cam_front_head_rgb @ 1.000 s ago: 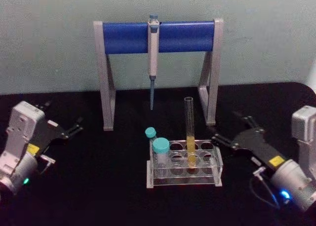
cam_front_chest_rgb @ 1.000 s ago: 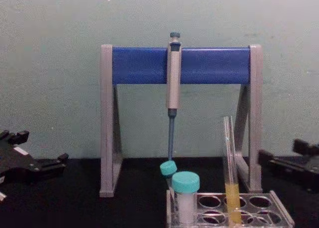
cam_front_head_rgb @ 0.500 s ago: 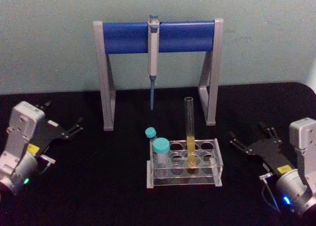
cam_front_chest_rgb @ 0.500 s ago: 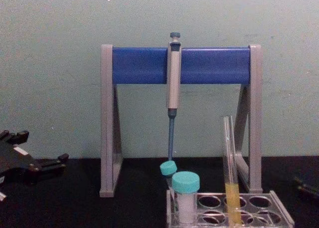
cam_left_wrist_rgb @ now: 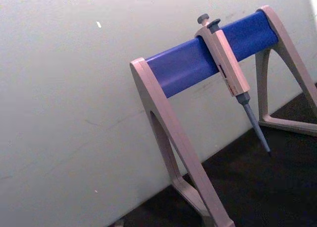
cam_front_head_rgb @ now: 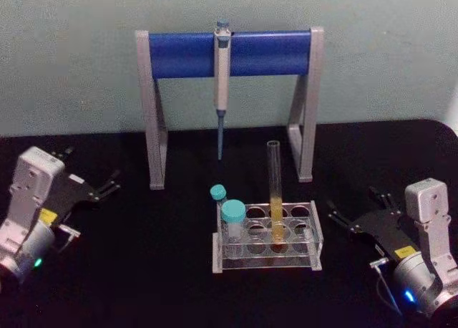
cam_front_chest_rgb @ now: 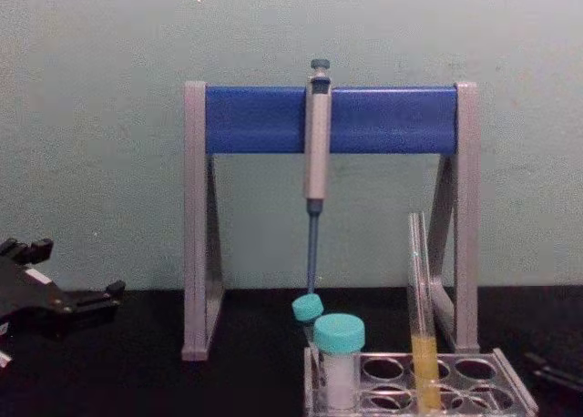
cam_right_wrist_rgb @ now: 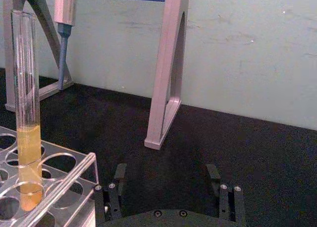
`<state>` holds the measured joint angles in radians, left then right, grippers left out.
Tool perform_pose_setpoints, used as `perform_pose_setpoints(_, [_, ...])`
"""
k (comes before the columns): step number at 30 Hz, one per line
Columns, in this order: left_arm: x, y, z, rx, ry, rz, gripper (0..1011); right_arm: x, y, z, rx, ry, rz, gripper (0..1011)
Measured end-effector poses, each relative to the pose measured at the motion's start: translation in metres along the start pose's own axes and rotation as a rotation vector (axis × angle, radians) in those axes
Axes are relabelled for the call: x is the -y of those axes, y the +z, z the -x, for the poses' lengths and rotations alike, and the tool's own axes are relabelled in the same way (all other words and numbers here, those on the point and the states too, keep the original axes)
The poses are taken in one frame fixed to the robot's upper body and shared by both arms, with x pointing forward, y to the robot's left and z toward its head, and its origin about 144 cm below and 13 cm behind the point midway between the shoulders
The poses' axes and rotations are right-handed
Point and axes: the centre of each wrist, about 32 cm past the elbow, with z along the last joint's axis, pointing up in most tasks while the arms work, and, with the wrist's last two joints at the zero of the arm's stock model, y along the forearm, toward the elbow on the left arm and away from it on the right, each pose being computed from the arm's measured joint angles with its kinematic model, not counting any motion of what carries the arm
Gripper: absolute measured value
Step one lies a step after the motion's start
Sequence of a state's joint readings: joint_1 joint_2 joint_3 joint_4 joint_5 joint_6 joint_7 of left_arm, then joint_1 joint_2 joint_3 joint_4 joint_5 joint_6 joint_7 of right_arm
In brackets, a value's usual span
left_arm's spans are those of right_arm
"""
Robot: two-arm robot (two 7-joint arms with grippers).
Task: Pick up the test tube from the test tube rack, shake it, then place it back into the test tube rack.
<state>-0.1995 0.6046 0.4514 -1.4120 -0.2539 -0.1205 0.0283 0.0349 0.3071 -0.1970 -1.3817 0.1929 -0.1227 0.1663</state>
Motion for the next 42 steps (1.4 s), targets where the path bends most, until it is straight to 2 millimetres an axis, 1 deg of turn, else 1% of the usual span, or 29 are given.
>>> perform_pose_setpoints(42, [0.0,0.0,0.0,0.0,0.0,0.0,1010,0.0008,0.001,-0.0007,-0.003,-0.001,-0.005,1000])
